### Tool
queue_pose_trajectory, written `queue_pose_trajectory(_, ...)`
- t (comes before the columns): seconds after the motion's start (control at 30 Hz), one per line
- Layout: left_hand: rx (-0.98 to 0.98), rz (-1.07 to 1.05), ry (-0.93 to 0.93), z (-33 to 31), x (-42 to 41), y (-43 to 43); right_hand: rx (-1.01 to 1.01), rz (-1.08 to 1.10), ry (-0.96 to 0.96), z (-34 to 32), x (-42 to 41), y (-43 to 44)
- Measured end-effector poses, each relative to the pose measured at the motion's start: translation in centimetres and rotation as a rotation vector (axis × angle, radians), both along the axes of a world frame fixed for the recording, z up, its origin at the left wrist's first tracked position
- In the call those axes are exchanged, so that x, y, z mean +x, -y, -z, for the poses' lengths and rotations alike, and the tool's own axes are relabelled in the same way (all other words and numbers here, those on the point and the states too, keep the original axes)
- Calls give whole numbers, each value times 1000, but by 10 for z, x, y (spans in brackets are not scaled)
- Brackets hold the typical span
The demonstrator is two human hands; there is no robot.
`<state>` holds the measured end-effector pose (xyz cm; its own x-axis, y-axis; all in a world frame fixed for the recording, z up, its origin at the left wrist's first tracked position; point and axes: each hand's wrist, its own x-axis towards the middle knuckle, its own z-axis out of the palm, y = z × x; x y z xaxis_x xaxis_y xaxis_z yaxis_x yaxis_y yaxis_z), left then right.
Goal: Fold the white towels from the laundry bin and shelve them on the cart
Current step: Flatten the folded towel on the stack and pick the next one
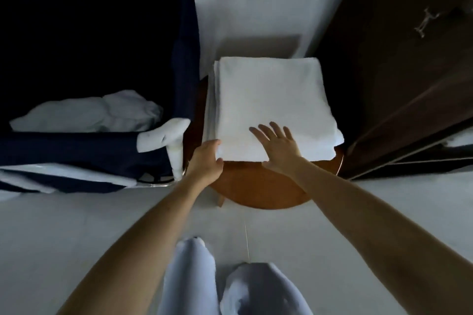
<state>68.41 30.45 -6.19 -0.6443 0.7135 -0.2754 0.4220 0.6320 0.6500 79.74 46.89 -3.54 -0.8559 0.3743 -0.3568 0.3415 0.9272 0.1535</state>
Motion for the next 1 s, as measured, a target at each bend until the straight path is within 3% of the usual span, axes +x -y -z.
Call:
queue_pose_trajectory(0.23, -57, -158, 143, 65, 1, -3, 254, -139, 34, 84, -23, -2)
queue_pose_trajectory(0.37, -63, -209, 144, 91, -7, 2, 268, -182, -16, 106, -38, -9)
queue_pose_trajectory(0.47, -53, -237, 136, 101, -18, -6, 200, -202, -100, 108, -53, -24)
queue_pose_trajectory(0.57, -87, -251, 193, 102, -18, -11, -38, -58, -145, 93, -57, -35)
queue_pose_trajectory(0.77, -35, -318, 283, 71, -26, -24, -220, 175, -215, 67, -58, -42)
queue_pose_trajectory(1.0, 6, -368, 331, 48, -44, -51, -382, 110, 133, 78, -68, -32)
